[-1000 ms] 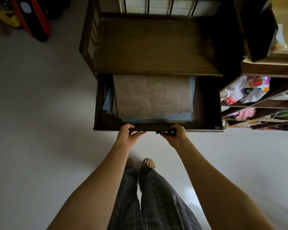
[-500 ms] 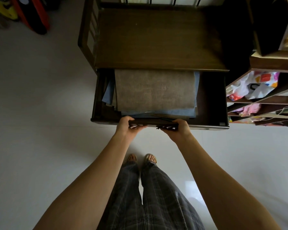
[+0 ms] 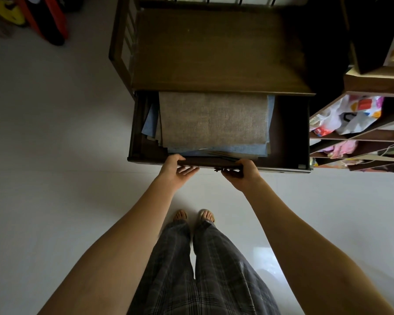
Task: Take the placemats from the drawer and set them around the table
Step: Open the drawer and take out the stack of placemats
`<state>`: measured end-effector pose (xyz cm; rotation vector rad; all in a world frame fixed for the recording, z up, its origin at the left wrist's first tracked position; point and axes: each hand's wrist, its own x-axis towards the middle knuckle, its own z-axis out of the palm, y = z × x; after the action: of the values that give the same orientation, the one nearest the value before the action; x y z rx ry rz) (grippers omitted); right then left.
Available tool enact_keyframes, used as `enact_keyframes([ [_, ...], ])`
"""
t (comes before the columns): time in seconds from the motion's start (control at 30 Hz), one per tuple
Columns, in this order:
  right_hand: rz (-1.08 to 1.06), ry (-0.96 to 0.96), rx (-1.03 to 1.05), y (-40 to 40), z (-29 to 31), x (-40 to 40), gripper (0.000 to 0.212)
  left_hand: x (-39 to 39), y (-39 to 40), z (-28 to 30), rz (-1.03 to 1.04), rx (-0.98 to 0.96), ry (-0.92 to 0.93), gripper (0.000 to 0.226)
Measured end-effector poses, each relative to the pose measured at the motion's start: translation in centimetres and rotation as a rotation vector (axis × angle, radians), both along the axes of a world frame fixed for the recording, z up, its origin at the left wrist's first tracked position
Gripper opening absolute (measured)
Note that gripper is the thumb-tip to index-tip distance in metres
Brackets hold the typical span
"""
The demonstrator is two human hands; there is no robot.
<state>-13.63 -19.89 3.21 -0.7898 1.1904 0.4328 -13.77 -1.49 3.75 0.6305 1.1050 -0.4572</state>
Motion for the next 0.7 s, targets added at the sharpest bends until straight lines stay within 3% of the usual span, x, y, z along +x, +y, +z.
enact_keyframes([
  [0.07, 0.127, 0.045, -0.04, -0.5, 0.7, -0.4, 0.036, -0.2, 0.4, 0.8, -0.205, 0.057, 0.059, 0.024],
  [0.13, 0.381, 0.074, -0.162, -1.0, 2.2, -0.7, 0.041, -0.6, 1.1, 2.2, -0.55, 0.158, 0.025, 0.033],
  [0.2, 0.675, 0.024, -0.42, -1.9, 3.7, -0.7, 0.054, -0.6, 1.5, 3.8, -0.871, 0.285, -0.082, 0.038],
  [0.23, 0.731, -0.056, -0.588, -2.5, 4.1, -0.3, 0.054, -0.3, 1.7, 4.4, -0.93, 0.371, -0.154, 0.036],
  [0.37, 0.576, -0.262, -0.949, -5.5, 3.7, 3.8, 0.031, 3.0, 2.5, 3.7, -0.598, 0.859, -0.367, 0.012],
  [0.4, 0.604, -0.224, -0.978, -6.2, 3.2, 4.8, 0.04, 3.8, 2.9, 3.1, -0.56, 0.996, -0.368, 0.011],
  [0.43, 0.649, -0.162, -0.96, -6.9, 2.5, 5.7, 0.06, 4.4, 3.3, 2.3, -0.547, 1.071, -0.336, 0.031],
  [0.5, 0.661, -0.038, -0.873, -8.3, 0.4, 7.0, 0.096, 5.3, 3.9, 0.9, -0.503, 1.038, -0.196, 0.073],
  [0.57, 0.657, 0.0, -0.814, -8.6, -0.3, 7.6, 0.11, 6.0, 3.9, 0.1, -0.368, 0.858, -0.035, 0.09],
  [0.7, 0.672, -0.028, -0.756, -7.4, 1.5, 8.4, 0.084, 7.5, 3.6, 0.0, -0.201, 0.668, 0.101, 0.099],
])
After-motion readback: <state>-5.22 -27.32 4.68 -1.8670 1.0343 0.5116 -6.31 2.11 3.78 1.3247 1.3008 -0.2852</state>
